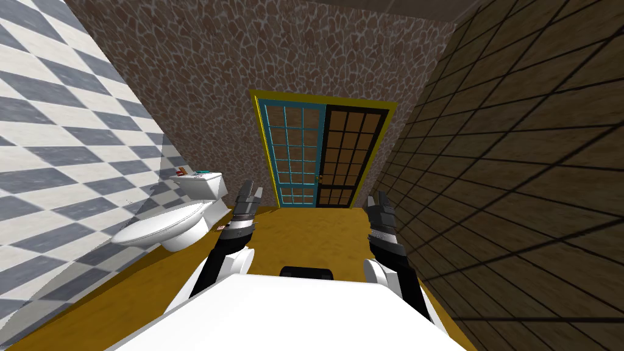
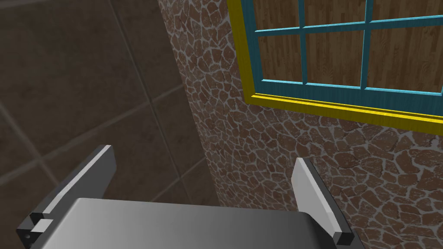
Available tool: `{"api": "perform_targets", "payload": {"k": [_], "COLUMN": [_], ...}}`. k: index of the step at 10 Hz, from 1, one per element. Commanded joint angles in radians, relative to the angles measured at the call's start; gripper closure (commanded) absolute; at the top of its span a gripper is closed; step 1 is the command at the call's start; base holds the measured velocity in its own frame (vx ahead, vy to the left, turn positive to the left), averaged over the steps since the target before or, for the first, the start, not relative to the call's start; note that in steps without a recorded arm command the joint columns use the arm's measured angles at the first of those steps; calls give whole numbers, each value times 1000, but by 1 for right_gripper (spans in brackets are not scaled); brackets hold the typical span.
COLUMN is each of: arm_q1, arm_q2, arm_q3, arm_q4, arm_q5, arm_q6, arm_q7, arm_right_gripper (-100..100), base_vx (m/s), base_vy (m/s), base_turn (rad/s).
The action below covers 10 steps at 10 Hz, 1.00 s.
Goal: Pull the door open
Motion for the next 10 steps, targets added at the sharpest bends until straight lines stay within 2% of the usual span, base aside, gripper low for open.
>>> {"api": "perform_targets", "payload": {"k": [1, 7, 10], "arm_q1": [-10, -57, -75], "arm_q2": [-12, -54, -66], "arm_q3": [-6, -34, -44], "arm_q4": [29, 168, 223], "arm_q5": [12, 68, 89], "arm_q6": [-8, -47, -62], "arm_q7": [20, 114, 151], "arm_right_gripper": [-100, -100, -100], "base_vx": [64, 121, 86], "base_vy": [20, 16, 23], "base_turn": [8, -10, -5]}}
